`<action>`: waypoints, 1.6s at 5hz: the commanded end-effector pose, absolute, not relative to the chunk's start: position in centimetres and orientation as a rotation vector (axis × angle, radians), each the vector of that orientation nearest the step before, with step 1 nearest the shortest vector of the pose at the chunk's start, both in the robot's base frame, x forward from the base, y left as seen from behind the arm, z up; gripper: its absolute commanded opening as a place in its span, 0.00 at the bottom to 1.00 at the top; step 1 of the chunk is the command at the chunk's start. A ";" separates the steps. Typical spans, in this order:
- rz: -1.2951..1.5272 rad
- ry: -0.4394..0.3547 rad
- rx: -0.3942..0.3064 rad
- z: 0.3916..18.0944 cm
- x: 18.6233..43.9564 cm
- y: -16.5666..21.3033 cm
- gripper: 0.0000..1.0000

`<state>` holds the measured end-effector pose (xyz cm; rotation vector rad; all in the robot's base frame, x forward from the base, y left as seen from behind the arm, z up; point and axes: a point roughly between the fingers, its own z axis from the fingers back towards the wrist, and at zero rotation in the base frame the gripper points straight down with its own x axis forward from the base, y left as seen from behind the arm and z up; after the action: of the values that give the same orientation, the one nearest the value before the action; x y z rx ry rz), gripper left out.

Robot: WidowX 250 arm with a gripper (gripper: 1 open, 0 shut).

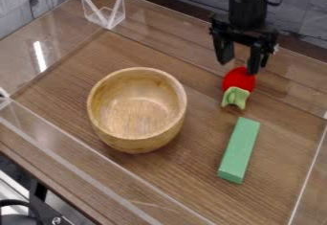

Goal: Move the red fruit to the right side of the table

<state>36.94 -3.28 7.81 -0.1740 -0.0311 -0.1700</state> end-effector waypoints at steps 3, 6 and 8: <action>-0.236 -0.183 -0.172 13.5 37.4 -2.1 1.00; -0.267 -0.221 -0.162 14.9 36.8 0.9 0.00; -0.217 -0.219 -0.164 13.1 37.1 3.4 0.00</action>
<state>36.93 3.26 11.62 -0.1751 -0.1715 -0.2082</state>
